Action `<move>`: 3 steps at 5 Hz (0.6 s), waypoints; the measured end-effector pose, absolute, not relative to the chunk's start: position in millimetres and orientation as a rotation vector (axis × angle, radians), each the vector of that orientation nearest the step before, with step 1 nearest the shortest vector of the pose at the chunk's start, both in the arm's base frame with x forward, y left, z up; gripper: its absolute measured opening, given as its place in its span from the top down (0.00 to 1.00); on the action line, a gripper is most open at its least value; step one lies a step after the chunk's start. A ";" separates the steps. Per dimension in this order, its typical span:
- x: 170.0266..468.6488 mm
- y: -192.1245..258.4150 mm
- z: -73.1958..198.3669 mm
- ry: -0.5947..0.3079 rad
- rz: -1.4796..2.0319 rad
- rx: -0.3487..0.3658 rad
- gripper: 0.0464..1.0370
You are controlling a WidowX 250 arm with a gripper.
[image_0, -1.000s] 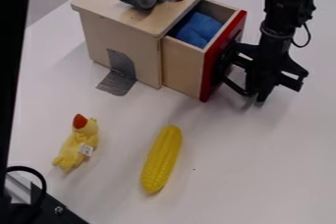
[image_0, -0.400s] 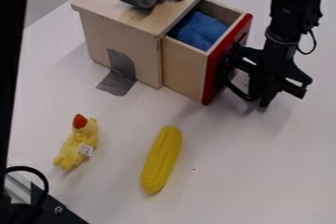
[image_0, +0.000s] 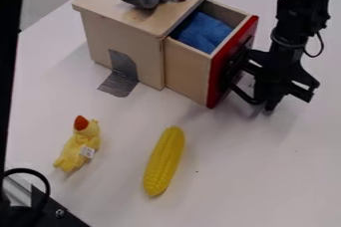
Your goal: The drawer is open
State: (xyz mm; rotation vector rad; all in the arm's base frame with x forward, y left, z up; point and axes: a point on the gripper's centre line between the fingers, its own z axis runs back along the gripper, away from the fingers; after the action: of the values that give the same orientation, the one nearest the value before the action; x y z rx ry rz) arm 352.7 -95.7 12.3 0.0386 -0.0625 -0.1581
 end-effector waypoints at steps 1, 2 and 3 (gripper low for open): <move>352.6 -96.6 13.1 -0.063 -0.157 0.040 0.92; 353.0 -97.1 13.8 -0.063 -0.160 0.041 0.92; 354.1 -96.9 16.0 -0.060 -0.155 0.041 0.92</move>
State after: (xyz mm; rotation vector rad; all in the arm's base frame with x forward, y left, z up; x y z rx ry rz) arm 354.1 -96.9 16.0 0.0409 -0.0601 -0.1550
